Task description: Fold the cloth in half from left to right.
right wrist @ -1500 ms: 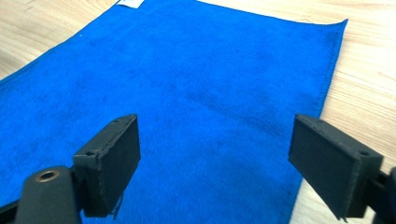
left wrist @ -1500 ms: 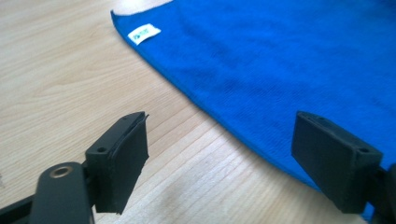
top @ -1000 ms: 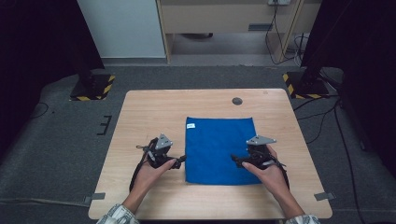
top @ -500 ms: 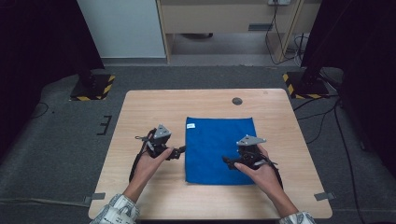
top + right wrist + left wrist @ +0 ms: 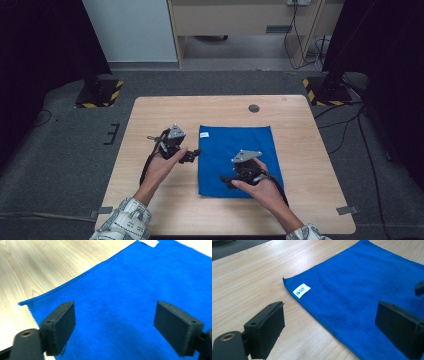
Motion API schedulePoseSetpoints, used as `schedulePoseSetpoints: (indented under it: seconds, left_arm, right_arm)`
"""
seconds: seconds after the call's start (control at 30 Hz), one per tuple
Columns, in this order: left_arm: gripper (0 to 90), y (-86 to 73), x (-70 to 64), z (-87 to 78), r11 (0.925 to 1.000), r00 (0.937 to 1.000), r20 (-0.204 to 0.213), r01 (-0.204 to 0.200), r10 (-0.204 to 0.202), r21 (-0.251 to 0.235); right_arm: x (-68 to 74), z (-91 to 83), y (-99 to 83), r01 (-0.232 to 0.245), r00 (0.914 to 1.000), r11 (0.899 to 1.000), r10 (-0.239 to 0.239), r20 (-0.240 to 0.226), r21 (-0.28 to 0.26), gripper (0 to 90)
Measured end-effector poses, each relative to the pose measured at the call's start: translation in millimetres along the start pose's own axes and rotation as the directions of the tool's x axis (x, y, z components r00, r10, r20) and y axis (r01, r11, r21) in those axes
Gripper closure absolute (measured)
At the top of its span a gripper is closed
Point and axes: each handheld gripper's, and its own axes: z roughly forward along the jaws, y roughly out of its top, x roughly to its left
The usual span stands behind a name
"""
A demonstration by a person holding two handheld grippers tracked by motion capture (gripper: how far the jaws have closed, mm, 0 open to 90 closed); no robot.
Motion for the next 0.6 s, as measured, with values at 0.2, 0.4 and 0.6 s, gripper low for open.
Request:
schedulePoseSetpoints:
  seconds: [0.2,0.4,0.6]
  left_arm:
    - [8.2,2.9,6.0,1.6,0.9999,0.9999,-0.012,0.012,-0.012,-0.009]
    - [8.3,3.3,12.5,1.3,0.9992,0.9990,-0.027,0.034,-0.035,-0.023]
    - [8.3,6.7,16.6,0.5,0.9994,0.9988,-0.039,0.030,-0.031,-0.018]
  right_arm:
    - [14.6,7.7,3.6,0.024,0.9993,1.000,-0.024,-0.030,0.014,29.4]
    - [27.5,9.7,5.5,0.053,0.9973,0.998,-0.052,-0.052,0.016,37.5]
    - [40.7,11.9,5.8,0.081,0.9937,0.997,-0.079,-0.079,0.015,41.2]
